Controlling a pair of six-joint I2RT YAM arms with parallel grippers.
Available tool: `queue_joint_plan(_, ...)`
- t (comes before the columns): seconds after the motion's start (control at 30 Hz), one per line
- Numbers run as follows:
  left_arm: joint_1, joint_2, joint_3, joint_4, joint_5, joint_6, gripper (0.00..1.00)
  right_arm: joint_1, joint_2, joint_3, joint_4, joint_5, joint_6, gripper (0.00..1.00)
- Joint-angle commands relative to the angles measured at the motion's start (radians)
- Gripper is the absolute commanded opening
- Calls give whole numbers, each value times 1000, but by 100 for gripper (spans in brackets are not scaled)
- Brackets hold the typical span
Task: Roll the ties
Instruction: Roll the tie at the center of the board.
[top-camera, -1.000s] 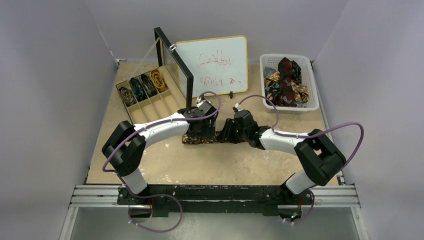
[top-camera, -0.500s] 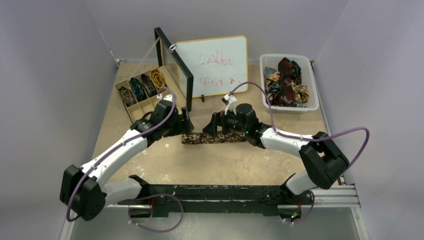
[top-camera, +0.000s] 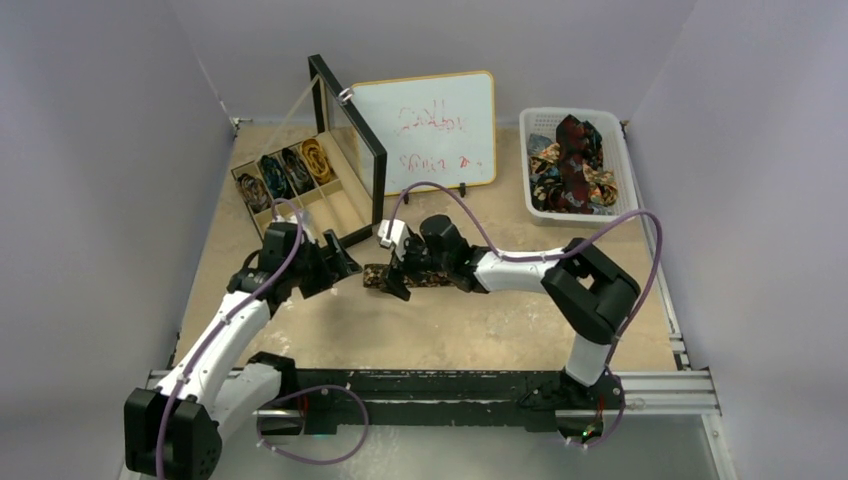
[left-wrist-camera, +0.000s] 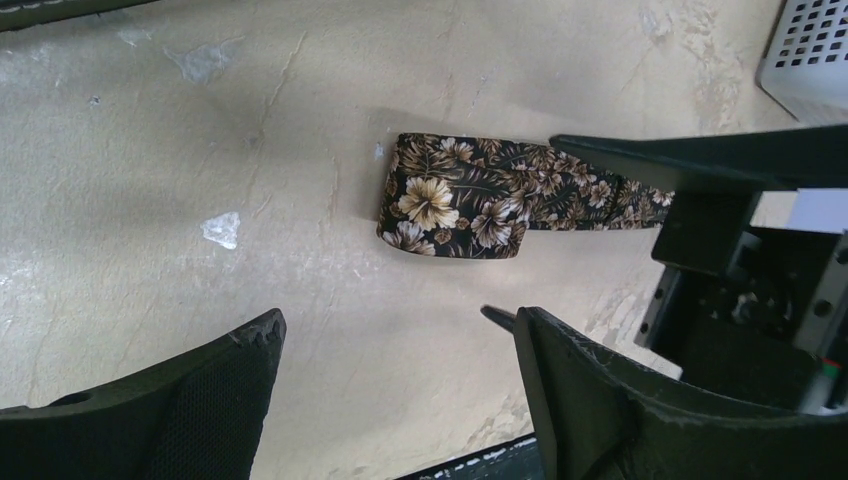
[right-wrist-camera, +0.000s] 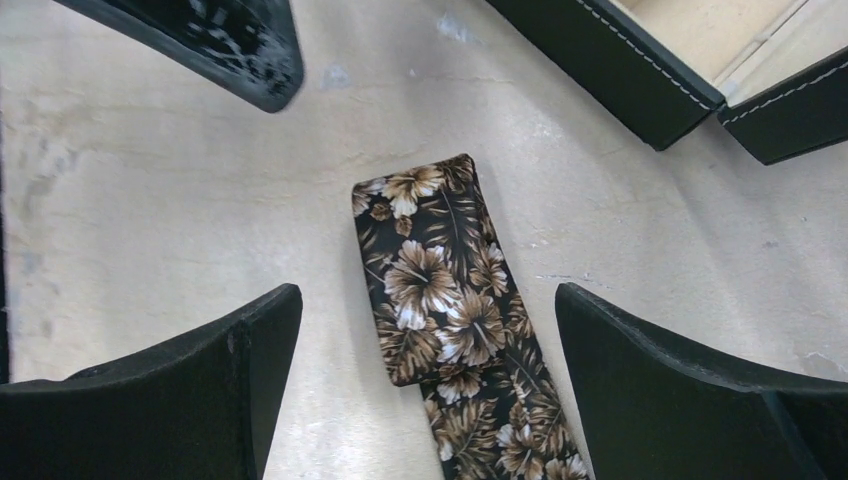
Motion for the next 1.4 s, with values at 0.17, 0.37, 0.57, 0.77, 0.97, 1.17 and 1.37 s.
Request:
queue_joint_plan(0.17, 35, -28, -23, 23, 83, 27, 82, -5, 102, 123, -129, -46, -191, 99)
queue_joint_plan(0.37, 36, -17, -23, 27, 98, 31, 81, -6, 162, 155, -185, -83, -199, 98)
queue_joint_plan(0.57, 38, -9, -34, 41, 114, 29, 80, -16, 211, 176, -253, -119, -210, 89)
queue_joint_plan(0.77, 38, -3, -32, 54, 135, 24, 78, -18, 198, 157, -305, -187, -240, 75)
queue_joint_plan(0.97, 38, 11, -41, 69, 148, 17, 76, -15, 168, 100, -280, -187, -223, 65)
queue_joint_plan(1.17, 38, 5, -72, 84, 164, -1, 74, -7, 132, 60, -263, -184, -201, 61)
queue_joint_plan(1.37, 38, 7, -97, 106, 181, -18, 73, -5, 86, 50, -225, -128, -163, 77)
